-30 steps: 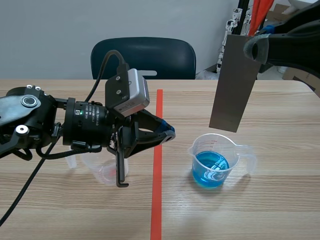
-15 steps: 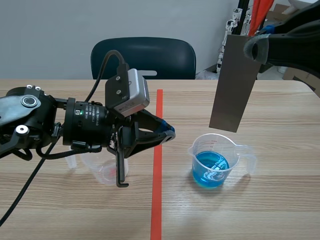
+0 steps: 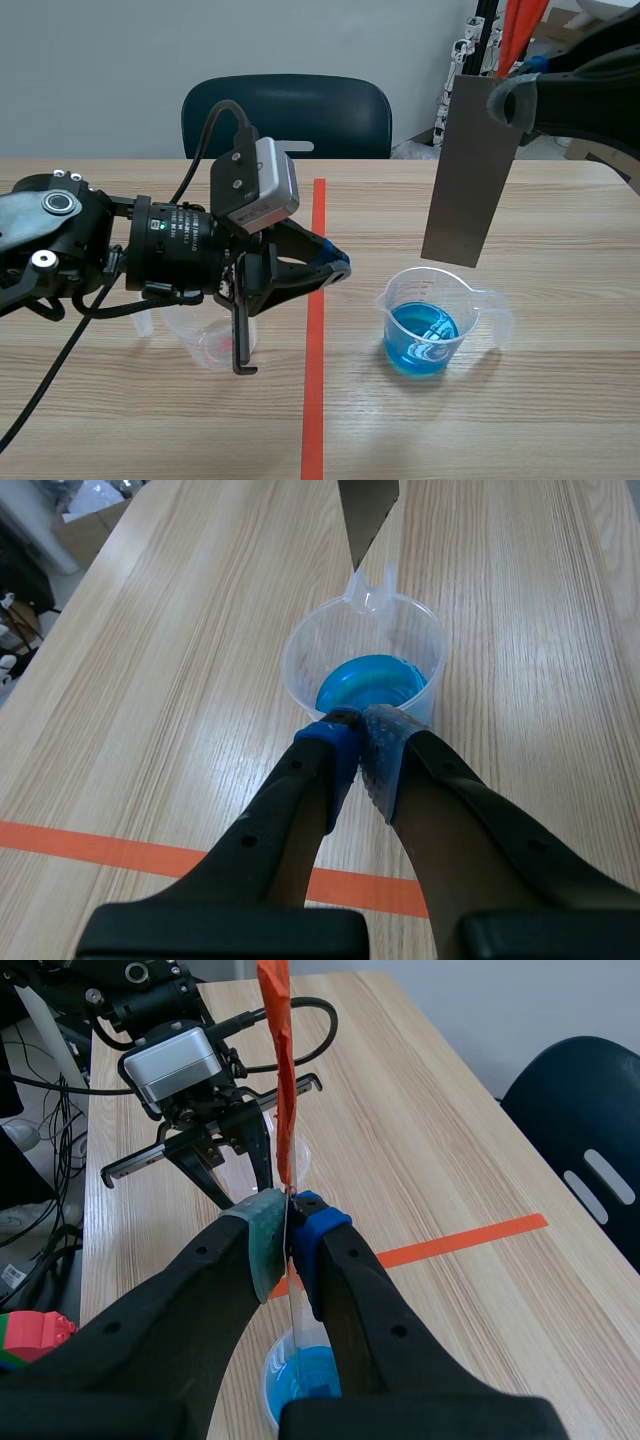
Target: Do the redox reaction experiment. move the plate over the blue solution
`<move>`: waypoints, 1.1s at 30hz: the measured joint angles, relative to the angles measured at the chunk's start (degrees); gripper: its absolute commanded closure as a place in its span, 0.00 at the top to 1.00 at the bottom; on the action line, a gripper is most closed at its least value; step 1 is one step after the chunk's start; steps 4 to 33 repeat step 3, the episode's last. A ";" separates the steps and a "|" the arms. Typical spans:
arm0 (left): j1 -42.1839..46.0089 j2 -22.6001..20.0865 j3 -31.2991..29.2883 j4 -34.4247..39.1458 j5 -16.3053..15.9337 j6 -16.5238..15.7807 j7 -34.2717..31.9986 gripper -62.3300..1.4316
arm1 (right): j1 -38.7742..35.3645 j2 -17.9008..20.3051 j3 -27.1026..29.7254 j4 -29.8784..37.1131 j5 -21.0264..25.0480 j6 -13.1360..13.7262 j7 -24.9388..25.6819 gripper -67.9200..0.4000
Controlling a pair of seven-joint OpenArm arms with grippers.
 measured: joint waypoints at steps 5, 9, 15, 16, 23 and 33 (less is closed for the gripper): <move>0.00 0.00 0.00 0.00 0.00 0.00 0.00 0.09 | 0.00 0.00 0.00 0.00 0.00 0.00 0.00 0.01; 0.00 0.00 0.00 0.00 0.00 0.00 0.00 0.09 | 0.00 0.00 0.00 0.00 0.00 0.00 0.00 0.01; 0.00 0.00 0.00 0.00 0.00 0.00 0.00 0.09 | 0.00 0.00 0.00 0.00 0.00 0.00 0.00 0.01; 0.00 0.00 0.00 0.00 0.00 0.00 0.00 0.09 | 0.00 0.00 0.00 0.00 0.00 0.00 0.00 0.01; 0.00 0.00 0.00 0.00 0.00 0.00 0.00 0.09 | 0.00 0.00 0.00 0.00 0.00 0.00 0.00 0.01; 0.00 0.00 0.00 0.00 0.00 0.00 0.00 0.09 | 0.00 0.00 0.00 0.00 0.00 0.00 0.00 0.01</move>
